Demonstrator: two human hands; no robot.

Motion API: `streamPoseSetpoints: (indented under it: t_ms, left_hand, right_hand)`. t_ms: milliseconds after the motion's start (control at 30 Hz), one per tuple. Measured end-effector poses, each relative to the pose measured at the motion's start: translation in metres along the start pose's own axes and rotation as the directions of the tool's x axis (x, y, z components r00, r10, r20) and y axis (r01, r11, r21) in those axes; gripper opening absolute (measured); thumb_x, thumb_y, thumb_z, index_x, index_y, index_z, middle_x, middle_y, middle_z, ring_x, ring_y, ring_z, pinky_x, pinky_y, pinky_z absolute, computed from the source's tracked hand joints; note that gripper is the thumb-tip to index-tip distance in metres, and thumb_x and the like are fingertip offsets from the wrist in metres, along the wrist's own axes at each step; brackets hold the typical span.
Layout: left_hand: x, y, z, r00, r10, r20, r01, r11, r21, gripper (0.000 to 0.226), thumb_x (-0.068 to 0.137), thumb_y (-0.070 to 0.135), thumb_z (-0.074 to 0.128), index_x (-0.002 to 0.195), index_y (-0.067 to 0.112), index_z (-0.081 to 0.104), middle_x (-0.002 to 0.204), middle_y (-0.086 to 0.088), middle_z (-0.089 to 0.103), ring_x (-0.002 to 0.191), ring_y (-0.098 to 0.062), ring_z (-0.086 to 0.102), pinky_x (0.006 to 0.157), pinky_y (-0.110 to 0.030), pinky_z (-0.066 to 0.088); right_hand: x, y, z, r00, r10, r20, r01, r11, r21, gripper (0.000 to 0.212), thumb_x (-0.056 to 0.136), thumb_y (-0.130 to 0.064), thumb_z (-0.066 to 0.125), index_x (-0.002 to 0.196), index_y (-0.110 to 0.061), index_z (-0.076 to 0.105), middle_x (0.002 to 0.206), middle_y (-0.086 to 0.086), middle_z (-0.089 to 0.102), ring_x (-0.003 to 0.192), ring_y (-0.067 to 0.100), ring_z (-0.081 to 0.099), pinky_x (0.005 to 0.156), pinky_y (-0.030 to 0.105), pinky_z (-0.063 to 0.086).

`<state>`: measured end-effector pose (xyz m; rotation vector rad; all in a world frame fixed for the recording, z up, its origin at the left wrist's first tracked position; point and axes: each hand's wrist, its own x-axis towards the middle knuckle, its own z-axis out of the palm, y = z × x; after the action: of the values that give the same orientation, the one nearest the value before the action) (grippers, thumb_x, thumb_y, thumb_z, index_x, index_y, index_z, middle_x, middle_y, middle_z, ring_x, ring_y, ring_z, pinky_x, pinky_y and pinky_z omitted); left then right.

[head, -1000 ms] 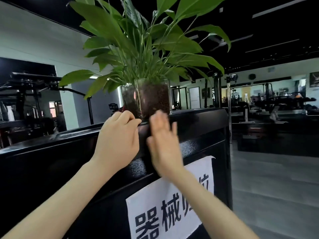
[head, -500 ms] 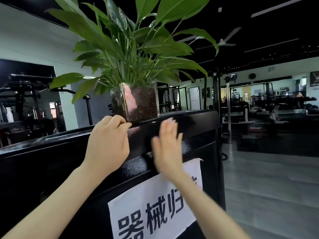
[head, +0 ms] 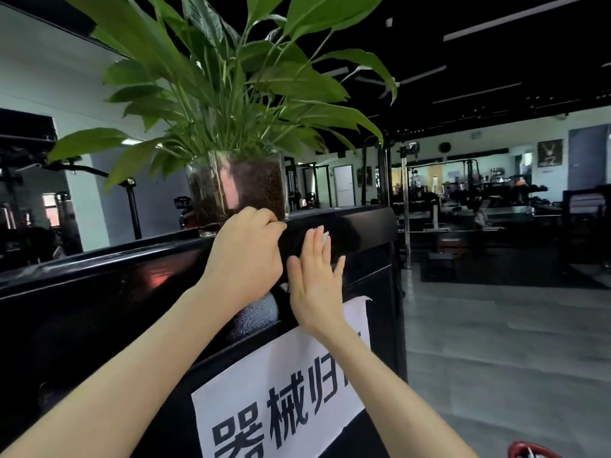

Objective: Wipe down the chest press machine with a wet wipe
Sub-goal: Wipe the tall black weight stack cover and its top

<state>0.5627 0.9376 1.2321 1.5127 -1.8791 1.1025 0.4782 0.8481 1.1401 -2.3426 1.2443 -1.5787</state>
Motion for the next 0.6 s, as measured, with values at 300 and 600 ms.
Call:
streamPoseSetpoints:
  t_ms: [300, 600]
  left_hand:
    - [0.026, 0.025, 0.03, 0.998, 0.063, 0.006, -0.063, 0.998, -0.022, 0.046, 0.071, 0.018, 0.03, 0.084, 0.003, 0.072, 0.085, -0.011, 0.067, 0.075, -0.032, 0.059, 0.068, -0.04, 0.054]
    - [0.057, 0.039, 0.059, 1.0, -0.022, -0.019, 0.021, 1.0, -0.005, 0.022, 0.08, 0.006, 0.052, 0.094, 0.003, 0.07, 0.092, -0.01, 0.064, 0.086, -0.03, 0.057, 0.076, -0.039, 0.049]
  right_hand:
    - [0.064, 0.078, -0.02, 0.946, 0.32, 0.055, -0.324, 0.923, 0.209, 0.055, 0.101, -0.033, 0.011, 0.152, -0.013, 0.003, 0.16, 0.003, -0.007, 0.146, 0.014, -0.01, 0.116, 0.051, -0.008]
    - [0.082, 0.122, -0.017, 0.991, -0.088, -0.098, 0.093, 0.995, 0.046, 0.063, 0.093, -0.047, 0.002, 0.149, -0.02, -0.008, 0.158, -0.007, -0.007, 0.144, 0.007, -0.011, 0.114, 0.04, -0.016]
